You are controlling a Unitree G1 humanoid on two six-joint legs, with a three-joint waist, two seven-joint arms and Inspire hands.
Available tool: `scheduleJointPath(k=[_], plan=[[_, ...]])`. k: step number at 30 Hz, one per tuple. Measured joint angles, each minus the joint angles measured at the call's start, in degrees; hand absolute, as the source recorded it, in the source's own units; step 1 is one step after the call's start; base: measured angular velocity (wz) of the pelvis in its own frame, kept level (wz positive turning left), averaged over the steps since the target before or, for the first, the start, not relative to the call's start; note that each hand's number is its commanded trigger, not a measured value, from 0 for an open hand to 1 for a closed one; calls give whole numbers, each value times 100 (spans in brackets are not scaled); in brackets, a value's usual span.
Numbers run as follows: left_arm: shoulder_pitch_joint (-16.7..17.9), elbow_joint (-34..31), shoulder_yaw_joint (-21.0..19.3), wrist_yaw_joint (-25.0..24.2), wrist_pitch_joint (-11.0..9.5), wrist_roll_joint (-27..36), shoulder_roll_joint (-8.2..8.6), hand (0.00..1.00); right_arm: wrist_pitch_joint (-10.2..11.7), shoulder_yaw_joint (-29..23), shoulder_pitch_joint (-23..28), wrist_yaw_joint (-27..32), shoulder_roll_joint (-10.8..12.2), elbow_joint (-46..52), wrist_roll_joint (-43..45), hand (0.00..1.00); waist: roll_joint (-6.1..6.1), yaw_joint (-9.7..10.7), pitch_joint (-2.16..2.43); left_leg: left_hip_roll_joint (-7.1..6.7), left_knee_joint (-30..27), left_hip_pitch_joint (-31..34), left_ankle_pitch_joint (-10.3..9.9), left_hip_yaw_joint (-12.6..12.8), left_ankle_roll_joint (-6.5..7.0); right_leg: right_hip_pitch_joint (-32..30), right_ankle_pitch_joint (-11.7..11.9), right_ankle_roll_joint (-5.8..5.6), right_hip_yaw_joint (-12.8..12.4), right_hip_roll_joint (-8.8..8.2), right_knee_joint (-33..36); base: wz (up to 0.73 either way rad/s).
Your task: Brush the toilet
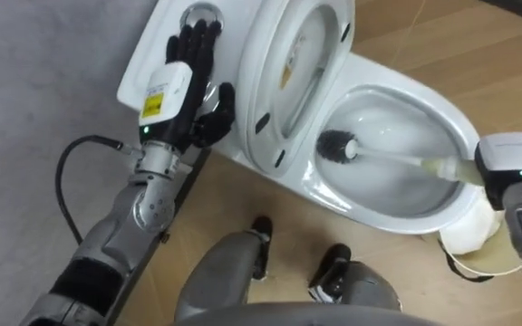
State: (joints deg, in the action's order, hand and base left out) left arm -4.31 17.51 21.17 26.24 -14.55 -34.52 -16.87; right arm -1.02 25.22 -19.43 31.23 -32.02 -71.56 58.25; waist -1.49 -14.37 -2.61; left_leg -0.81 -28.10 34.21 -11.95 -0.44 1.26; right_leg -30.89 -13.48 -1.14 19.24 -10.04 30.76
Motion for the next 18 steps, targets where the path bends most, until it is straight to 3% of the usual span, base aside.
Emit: scheduleJointPath(k=[5,7,11,13,17,18], plan=[[-54,-193,51,231,2,248,-182,0,-268,61,-180,35,-43,214,-538,100,-12,21,-5,-59,-394,610,-3,109,4,-719,-120,97,-19,-206,589,-7],[-159,-248,23,243,46,295,-212,0,-400,47,-326,35,-65,244,-979,100,-30,36,-1,-82,-638,917,-8,147,9,-1020,-231,190,-63,-291,826,0],[-221,-275,-66,360,123,304,-222,0,-462,39,-681,33,-77,103,-1133,100,-38,83,-10,-89,-879,1239,-26,195,32,-1457,-282,271,-220,-364,1191,-7],[-261,-273,-79,371,260,311,-224,0,-505,33,-844,41,-93,22,-1360,100,-54,111,-21,-92,-898,1335,-26,233,31,-1624,-304,302,-293,-393,1295,-7],[-248,-239,-81,360,418,299,-227,0,-535,4,-850,70,-145,29,-1299,100,-78,125,-35,-87,-903,1335,-19,295,20,-1681,-293,328,-345,-386,1336,-9],[-239,-239,-84,376,425,296,-227,0,-554,-11,-850,76,-201,43,-1105,100,-143,121,-13,-89,-926,1367,-20,330,21,-1709,-288,338,-343,-379,1343,-4]])
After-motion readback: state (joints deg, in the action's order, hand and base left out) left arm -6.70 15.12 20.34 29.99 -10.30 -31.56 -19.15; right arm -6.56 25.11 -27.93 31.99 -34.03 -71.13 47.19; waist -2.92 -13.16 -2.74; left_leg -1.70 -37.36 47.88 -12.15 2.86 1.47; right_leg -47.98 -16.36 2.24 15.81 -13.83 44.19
